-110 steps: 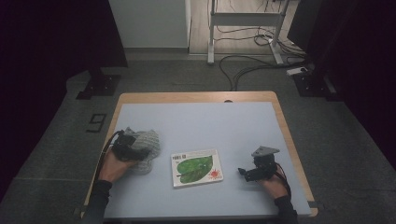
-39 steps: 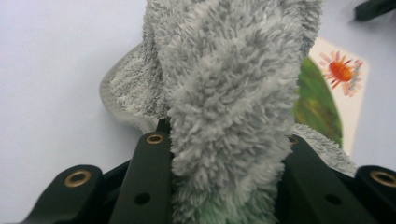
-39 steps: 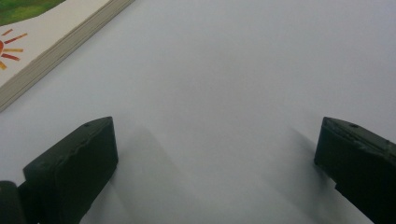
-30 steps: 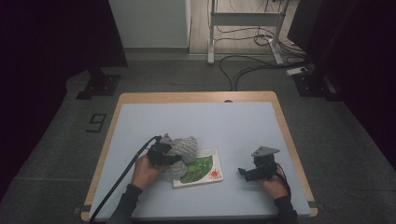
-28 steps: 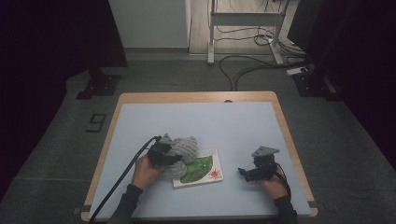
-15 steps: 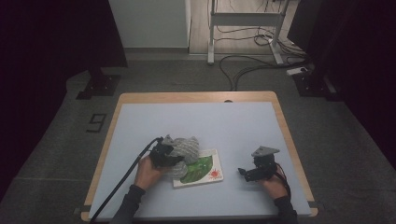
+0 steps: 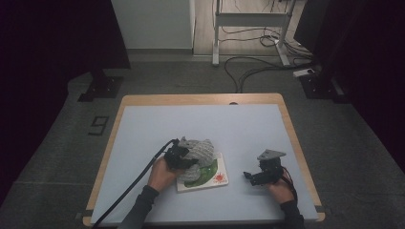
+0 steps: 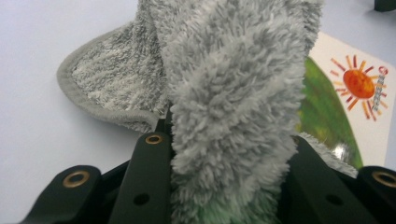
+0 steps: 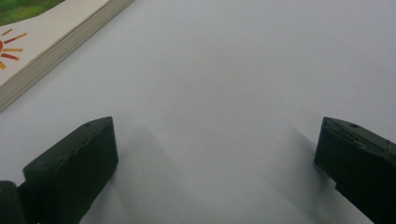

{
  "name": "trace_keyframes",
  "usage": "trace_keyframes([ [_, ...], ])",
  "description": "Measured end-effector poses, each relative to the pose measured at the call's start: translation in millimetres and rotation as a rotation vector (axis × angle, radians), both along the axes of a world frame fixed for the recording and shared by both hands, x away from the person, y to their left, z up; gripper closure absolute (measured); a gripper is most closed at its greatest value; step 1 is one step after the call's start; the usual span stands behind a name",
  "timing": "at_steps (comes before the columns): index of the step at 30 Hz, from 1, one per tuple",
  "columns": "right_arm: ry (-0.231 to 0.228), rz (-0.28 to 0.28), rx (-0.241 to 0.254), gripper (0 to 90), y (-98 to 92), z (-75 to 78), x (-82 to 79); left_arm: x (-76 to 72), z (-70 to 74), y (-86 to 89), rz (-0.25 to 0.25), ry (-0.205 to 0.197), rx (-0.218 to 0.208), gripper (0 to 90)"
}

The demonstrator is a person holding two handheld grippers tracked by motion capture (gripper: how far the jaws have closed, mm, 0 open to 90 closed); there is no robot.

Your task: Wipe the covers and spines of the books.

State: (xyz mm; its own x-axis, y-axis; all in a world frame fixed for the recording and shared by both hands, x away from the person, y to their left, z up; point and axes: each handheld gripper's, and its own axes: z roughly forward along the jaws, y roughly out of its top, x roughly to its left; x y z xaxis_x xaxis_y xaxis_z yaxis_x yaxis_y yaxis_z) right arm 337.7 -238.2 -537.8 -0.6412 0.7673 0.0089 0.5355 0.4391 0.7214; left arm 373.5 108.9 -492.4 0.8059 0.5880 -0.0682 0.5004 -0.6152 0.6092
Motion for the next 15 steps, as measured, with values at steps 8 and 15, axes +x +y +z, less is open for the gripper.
trace_keyframes([
  [8,0.0,0.0,0.0,0.0,0.0,0.0,0.0,4.9,0.0,-21.4,-0.026,0.002,0.011,69.7],
  [15,0.0,0.0,0.0,0.0,0.0,0.0,0.0,9.5,-0.2,-38.6,-0.045,0.002,0.018,69.7],
])
